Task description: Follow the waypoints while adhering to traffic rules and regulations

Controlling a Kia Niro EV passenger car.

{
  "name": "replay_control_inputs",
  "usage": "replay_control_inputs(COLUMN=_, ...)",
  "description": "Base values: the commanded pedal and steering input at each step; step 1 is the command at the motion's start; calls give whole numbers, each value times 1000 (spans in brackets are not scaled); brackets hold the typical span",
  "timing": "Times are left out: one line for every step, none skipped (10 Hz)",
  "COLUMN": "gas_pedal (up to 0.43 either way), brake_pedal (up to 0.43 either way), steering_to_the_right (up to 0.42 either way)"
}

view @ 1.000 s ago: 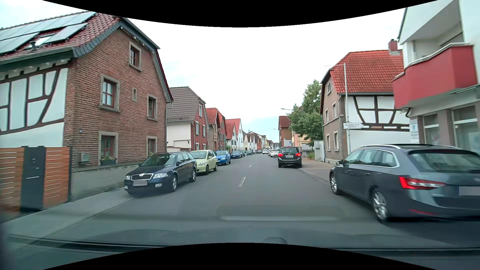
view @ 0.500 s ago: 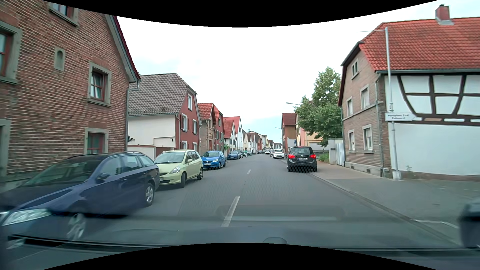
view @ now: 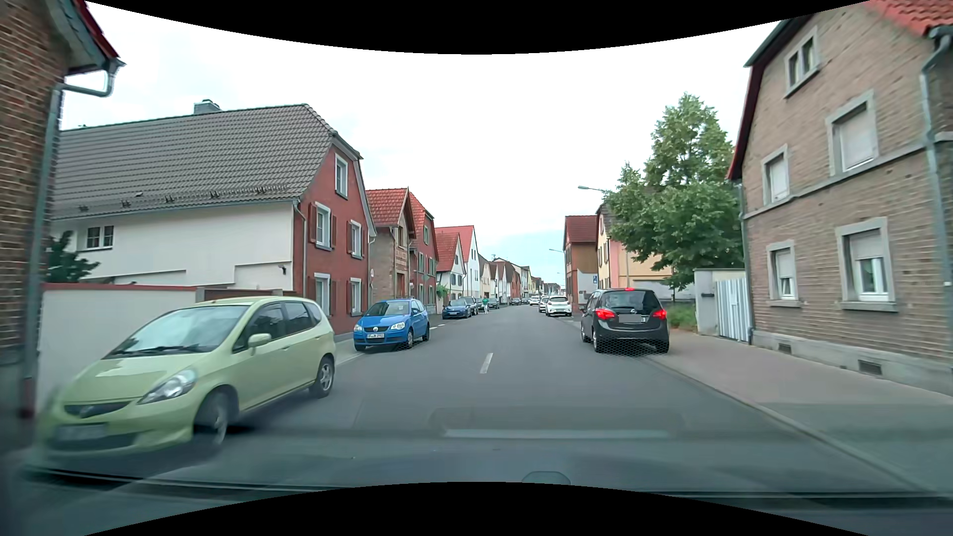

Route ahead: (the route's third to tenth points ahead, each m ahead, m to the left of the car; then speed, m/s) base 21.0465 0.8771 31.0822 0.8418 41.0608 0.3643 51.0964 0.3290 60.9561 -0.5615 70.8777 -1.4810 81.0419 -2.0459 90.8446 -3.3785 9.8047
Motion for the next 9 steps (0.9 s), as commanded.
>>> replay_control_inputs(gas_pedal=67, brake_pedal=0, steering_to_the_right=0)
replay_control_inputs(gas_pedal=67, brake_pedal=0, steering_to_the_right=0)
replay_control_inputs(gas_pedal=67, brake_pedal=0, steering_to_the_right=-1)
replay_control_inputs(gas_pedal=67, brake_pedal=0, steering_to_the_right=0)
replay_control_inputs(gas_pedal=67, brake_pedal=0, steering_to_the_right=-1)
replay_control_inputs(gas_pedal=67, brake_pedal=0, steering_to_the_right=0)
replay_control_inputs(gas_pedal=67, brake_pedal=0, steering_to_the_right=0)
replay_control_inputs(gas_pedal=67, brake_pedal=0, steering_to_the_right=-1)
replay_control_inputs(gas_pedal=67, brake_pedal=0, steering_to_the_right=-1)
